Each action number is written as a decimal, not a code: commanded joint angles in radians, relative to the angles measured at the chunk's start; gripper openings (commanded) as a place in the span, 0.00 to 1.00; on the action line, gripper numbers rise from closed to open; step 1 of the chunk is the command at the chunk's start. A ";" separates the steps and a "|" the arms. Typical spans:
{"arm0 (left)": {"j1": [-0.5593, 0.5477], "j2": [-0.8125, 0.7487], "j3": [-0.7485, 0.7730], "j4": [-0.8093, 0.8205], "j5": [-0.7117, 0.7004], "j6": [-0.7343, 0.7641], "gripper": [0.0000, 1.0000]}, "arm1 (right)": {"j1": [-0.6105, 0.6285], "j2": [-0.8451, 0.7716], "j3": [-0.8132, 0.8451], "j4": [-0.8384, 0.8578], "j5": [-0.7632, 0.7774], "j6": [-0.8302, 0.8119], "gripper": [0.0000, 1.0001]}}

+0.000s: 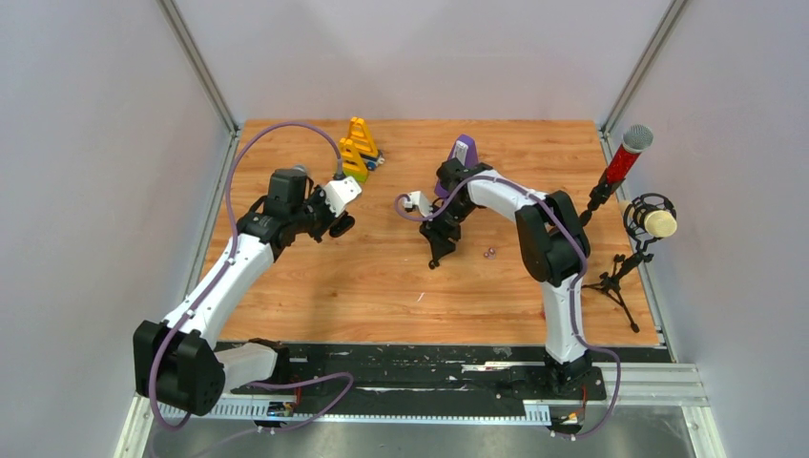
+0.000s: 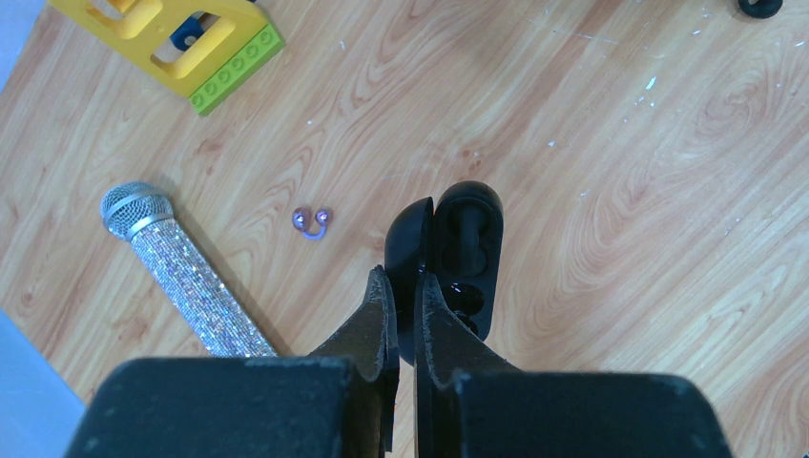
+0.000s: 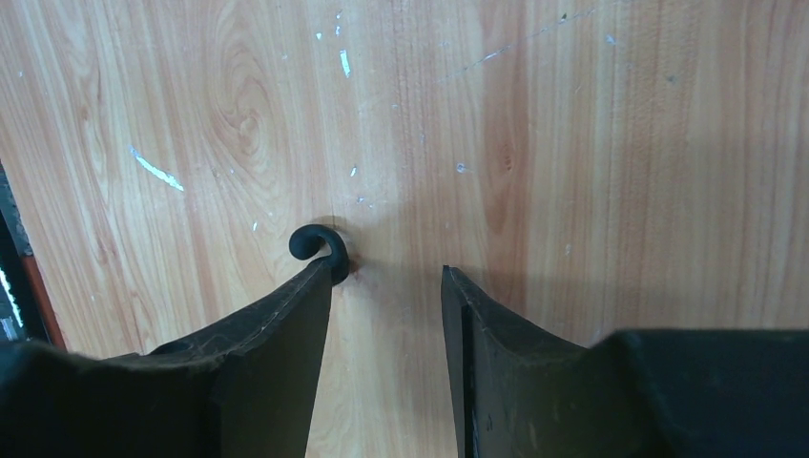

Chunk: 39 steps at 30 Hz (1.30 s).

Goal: Insert the wireless bluetooth earbuds into the charging case
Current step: Pick up the right earbud from the center of the board.

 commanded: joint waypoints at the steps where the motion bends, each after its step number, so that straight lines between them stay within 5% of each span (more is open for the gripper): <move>1: -0.007 -0.012 0.002 0.026 0.003 0.008 0.02 | 0.012 -0.014 -0.044 -0.048 -0.005 -0.018 0.47; 16: -0.007 -0.014 0.001 0.027 0.004 0.007 0.02 | 0.033 -0.085 -0.104 -0.017 -0.016 -0.043 0.45; 30: -0.007 -0.014 0.000 0.029 0.001 0.008 0.01 | 0.004 -0.027 0.119 0.011 0.005 -0.003 0.46; 39: -0.007 -0.015 -0.003 0.031 0.002 0.009 0.01 | 0.026 0.014 0.062 0.032 0.026 -0.042 0.40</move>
